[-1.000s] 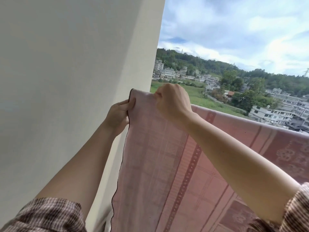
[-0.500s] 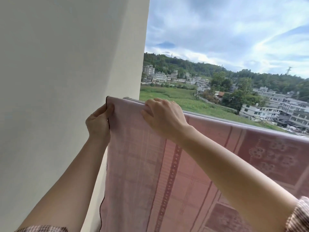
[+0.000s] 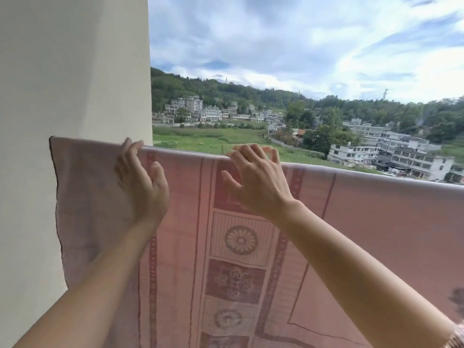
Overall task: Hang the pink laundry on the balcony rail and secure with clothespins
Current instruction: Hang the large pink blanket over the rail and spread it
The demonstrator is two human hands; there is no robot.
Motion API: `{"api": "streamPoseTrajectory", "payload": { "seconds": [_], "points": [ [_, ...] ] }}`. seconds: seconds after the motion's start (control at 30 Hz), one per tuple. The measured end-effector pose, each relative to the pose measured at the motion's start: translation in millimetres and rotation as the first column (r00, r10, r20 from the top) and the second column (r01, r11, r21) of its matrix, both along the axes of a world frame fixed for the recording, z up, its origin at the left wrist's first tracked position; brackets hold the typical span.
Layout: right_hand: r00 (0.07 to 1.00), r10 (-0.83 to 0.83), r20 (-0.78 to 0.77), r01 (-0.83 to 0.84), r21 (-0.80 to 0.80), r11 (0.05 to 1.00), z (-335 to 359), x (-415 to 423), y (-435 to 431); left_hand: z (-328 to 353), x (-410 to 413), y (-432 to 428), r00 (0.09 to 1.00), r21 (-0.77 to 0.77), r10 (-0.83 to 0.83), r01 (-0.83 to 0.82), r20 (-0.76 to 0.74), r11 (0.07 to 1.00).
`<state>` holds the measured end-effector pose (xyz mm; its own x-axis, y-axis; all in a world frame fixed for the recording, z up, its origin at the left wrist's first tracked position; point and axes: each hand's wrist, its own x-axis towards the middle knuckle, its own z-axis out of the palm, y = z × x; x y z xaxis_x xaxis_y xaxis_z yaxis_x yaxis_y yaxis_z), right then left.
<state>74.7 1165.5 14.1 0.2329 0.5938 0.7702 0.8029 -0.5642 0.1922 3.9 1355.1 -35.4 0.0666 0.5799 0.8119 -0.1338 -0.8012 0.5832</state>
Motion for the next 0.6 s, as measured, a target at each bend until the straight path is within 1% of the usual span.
{"api": "streamPoseTrajectory", "payload": {
  "seconds": [0.07, 0.13, 0.2, 0.3, 0.37, 0.43, 0.53, 0.6],
  "points": [
    [1.000, -0.027, -0.013, 0.028, 0.041, 0.999, -8.8, 7.7, -59.8, -1.8, 11.4, -67.4, 0.992, 0.096, -0.086, 0.095, -0.093, 0.991],
    [0.998, -0.058, -0.037, 0.061, 0.071, 0.996, -21.5, 15.8, -124.8, -6.5, 23.1, -138.7, 0.970, 0.153, -0.184, 0.208, -0.160, 0.966],
    [0.992, -0.105, -0.074, 0.112, 0.102, 0.988, -36.5, 23.4, -192.4, -14.3, 36.0, -208.4, 0.944, 0.217, -0.259, 0.302, -0.206, 0.928],
    [0.960, -0.229, -0.162, 0.247, 0.108, 0.963, -59.8, 29.6, -292.4, -34.9, 57.3, -303.8, 0.889, 0.295, -0.338, 0.428, -0.309, 0.854],
    [0.916, -0.323, -0.239, 0.350, 0.080, 0.933, -75.0, 31.5, -356.0, -51.5, 69.9, -367.4, 0.838, 0.291, -0.393, 0.510, -0.378, 0.809],
    [0.853, -0.419, -0.311, 0.452, 0.037, 0.891, -92.0, 32.4, -418.8, -67.5, 81.9, -431.0, 0.768, 0.255, -0.460, 0.601, -0.445, 0.758],
    [0.736, -0.549, -0.395, 0.586, -0.033, 0.810, -119.5, 30.8, -508.4, -89.9, 102.8, -518.2, 0.643, 0.205, -0.533, 0.722, -0.551, 0.661],
    [0.651, -0.605, -0.459, 0.652, -0.070, 0.755, -135.9, 29.5, -563.3, -102.2, 117.9, -571.4, 0.557, 0.165, -0.554, 0.781, -0.619, 0.602]
  ]
}}
